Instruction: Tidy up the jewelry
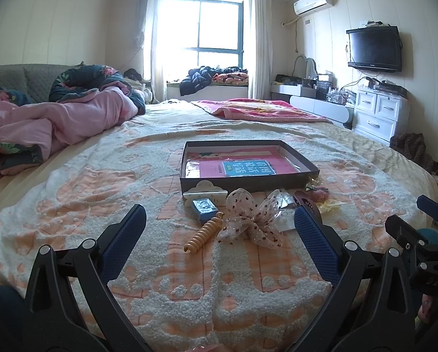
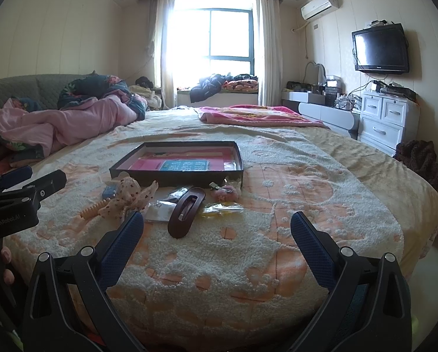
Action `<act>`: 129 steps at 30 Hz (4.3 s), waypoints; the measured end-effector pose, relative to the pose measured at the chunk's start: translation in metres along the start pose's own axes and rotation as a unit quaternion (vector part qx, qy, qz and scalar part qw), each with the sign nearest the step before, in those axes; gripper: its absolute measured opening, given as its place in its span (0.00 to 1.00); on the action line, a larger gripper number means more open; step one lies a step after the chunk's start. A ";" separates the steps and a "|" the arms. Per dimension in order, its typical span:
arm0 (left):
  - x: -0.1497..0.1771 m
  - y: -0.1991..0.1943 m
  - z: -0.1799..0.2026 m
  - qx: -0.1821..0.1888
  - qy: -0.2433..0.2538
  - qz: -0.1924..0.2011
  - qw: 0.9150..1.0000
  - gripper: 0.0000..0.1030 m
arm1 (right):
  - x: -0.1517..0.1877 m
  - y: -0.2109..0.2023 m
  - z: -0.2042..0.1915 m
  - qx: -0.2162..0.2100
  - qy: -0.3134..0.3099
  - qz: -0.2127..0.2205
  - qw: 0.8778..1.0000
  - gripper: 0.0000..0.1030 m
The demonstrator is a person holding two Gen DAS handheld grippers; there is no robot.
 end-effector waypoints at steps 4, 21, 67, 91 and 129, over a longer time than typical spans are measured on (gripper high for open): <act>0.000 0.006 -0.007 0.001 -0.008 -0.006 1.000 0.90 | -0.002 0.010 -0.005 -0.014 -0.006 -0.017 1.000 0.94; 0.013 0.041 -0.053 -0.024 -0.044 -0.064 0.997 0.90 | -0.016 0.061 -0.053 -0.087 -0.055 -0.050 0.993 0.94; 0.050 0.108 -0.019 0.105 0.007 -0.182 0.978 0.11 | 0.006 0.168 -0.029 -0.108 0.008 -0.174 0.979 0.31; -0.019 0.149 -0.035 0.058 -0.014 -0.146 0.987 0.11 | -0.026 0.146 0.005 -0.089 0.019 -0.123 0.988 0.31; -0.041 0.261 -0.022 0.059 -0.029 -0.165 0.984 0.11 | -0.086 0.311 0.020 -0.076 -0.004 -0.154 0.985 0.31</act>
Point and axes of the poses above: each gripper's, at about its wrist camera, not at the fingertips, and y roughly the way its jaws point, z to its right, x to its underside, the point moved 9 cm from there along y, roughly the way its jaws point, and after that the axes turned 8 degrees about -y, right-handed, at the moved point
